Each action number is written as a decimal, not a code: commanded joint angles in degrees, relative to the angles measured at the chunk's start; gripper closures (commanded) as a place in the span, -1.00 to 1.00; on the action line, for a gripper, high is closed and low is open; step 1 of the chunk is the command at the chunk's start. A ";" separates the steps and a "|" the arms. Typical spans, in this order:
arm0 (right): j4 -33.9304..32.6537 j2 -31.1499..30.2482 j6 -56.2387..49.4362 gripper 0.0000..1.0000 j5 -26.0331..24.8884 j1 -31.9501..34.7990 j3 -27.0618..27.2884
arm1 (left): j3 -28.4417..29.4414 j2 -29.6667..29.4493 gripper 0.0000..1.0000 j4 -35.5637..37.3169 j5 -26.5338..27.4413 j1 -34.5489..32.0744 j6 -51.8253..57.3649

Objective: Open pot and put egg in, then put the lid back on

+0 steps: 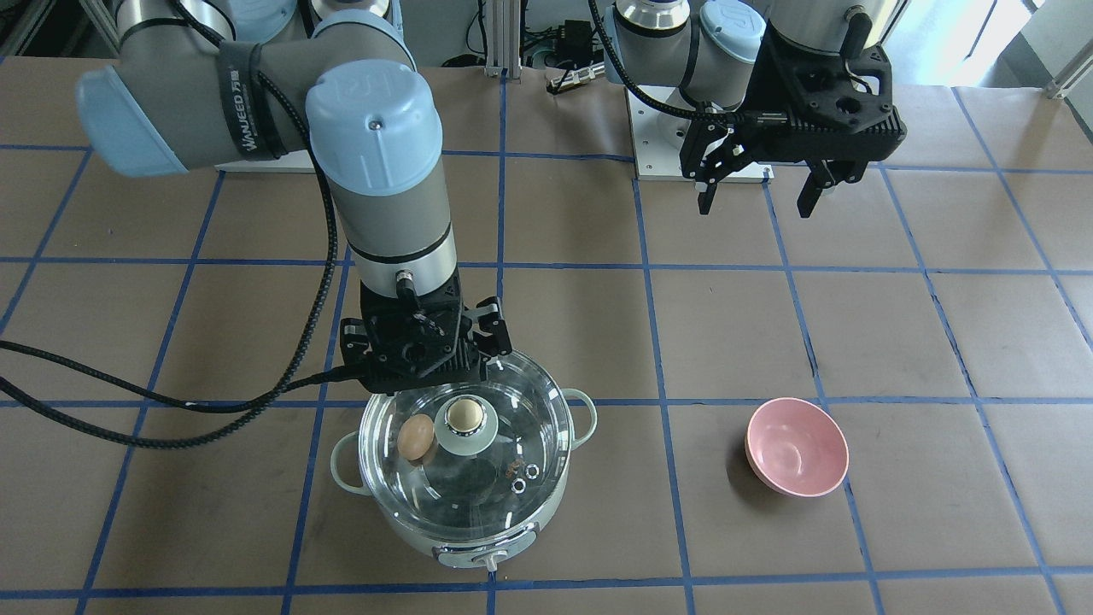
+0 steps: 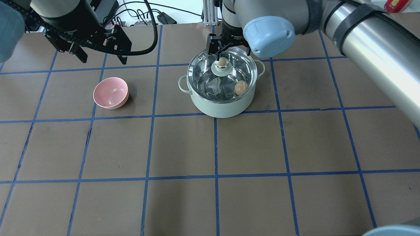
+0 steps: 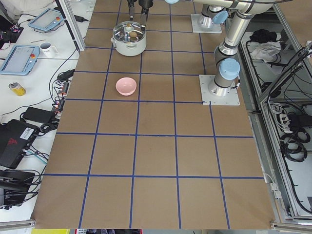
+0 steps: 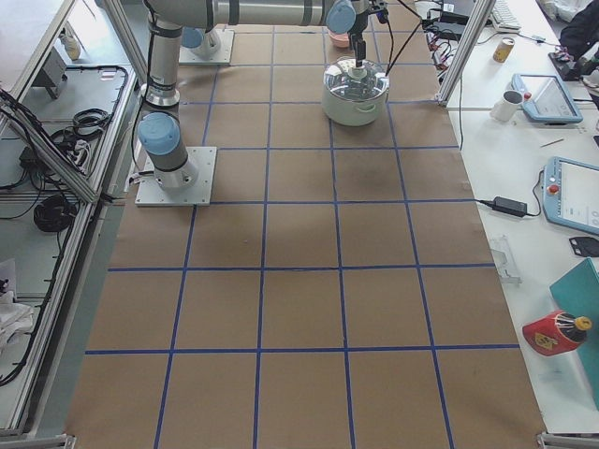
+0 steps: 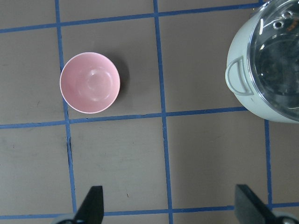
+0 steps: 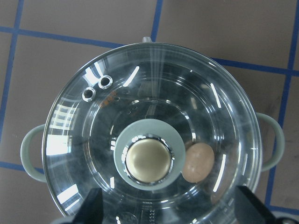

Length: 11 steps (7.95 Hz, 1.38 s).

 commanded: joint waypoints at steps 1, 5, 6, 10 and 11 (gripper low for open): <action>8.23 -9.05 0.29 -1.00 0.07 -9.76 5.43 | 0.00 0.14 -1.00 0.08 0.05 -0.10 0.36; 17.61 -14.61 -0.06 -1.00 -3.43 -14.29 5.71 | 0.00 0.40 -1.00 1.74 0.49 -0.10 0.01; 17.09 -15.40 -0.32 -1.00 -3.36 -14.29 6.32 | 0.00 0.40 -1.00 1.75 0.40 -0.10 -0.08; 16.64 -14.71 -0.32 -1.00 -3.35 -14.29 6.59 | 0.00 0.49 -1.00 1.66 0.40 -0.10 -0.08; 16.82 -14.79 -0.32 -1.00 -3.36 -14.38 6.59 | 0.00 0.49 -1.00 1.75 0.40 -0.10 -0.08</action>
